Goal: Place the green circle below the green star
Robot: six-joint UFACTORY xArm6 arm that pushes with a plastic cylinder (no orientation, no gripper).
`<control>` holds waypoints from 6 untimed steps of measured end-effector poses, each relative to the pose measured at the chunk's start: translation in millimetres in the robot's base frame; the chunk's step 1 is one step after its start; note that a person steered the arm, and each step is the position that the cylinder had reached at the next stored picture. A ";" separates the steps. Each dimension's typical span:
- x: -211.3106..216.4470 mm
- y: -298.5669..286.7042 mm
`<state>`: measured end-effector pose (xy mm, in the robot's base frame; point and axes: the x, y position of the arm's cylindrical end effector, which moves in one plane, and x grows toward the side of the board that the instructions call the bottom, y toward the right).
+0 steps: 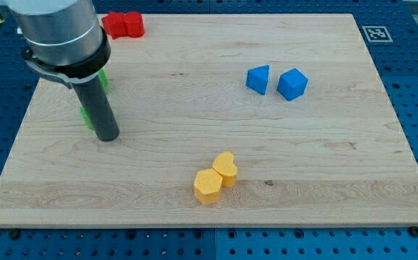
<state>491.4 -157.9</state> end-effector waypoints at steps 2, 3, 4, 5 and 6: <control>0.0 -5.0; 0.0 -22.6; 0.0 -18.1; -4.0 -6.7; -19.3 -7.7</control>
<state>472.2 -165.7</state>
